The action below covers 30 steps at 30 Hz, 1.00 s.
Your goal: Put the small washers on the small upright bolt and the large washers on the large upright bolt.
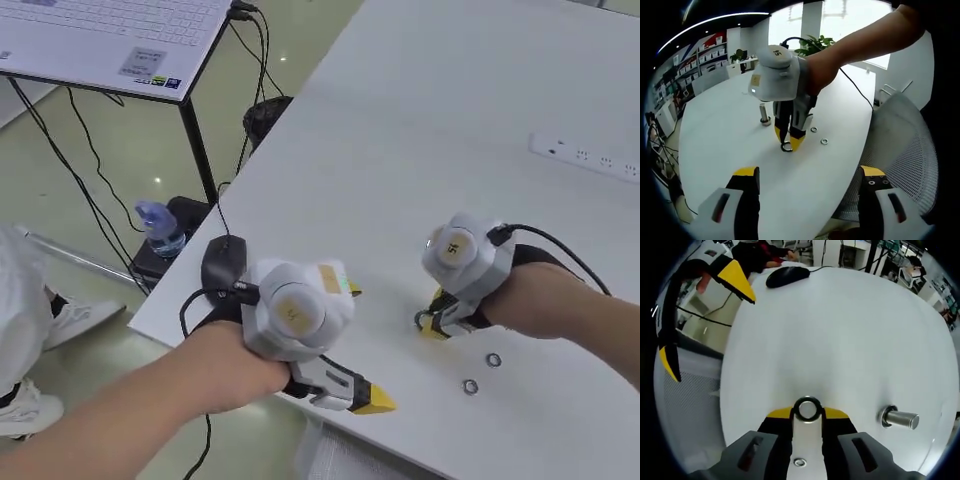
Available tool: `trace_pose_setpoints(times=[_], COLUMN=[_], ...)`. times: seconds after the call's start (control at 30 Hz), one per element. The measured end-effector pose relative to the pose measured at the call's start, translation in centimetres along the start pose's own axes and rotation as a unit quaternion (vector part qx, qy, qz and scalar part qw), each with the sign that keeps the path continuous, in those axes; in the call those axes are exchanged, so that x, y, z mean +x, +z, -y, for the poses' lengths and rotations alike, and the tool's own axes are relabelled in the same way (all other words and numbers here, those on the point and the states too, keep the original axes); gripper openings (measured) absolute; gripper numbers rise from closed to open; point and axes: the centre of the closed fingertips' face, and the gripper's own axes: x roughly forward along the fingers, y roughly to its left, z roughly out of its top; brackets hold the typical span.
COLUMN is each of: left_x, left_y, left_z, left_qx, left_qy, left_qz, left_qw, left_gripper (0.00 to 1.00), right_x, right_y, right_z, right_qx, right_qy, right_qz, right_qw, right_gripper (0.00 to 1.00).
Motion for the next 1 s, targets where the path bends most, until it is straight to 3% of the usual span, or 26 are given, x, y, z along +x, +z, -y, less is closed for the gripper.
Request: trace_pose_setpoints(times=[0.73,1.0], left_x=[0.2,0.2], left_y=[0.1,0.2], left_z=[-0.1,-0.3], left_qx=[-0.002,-0.003], left_qy=[0.000,0.004], left_qz=[0.000,0.002], left_qw=[1.0000,1.0000], left_gripper=[0.82,0.83], right_x=[-5.8,-8.0], right_y=[-3.2,-4.1], right_z=[1.7,4.1], right_qx=[0.031,0.047], right_qy=[-0.031,-0.051], right_qz=[-0.013,-0.012], right_qw=[0.9990,0.9975], right_gripper=[0.21,0.21])
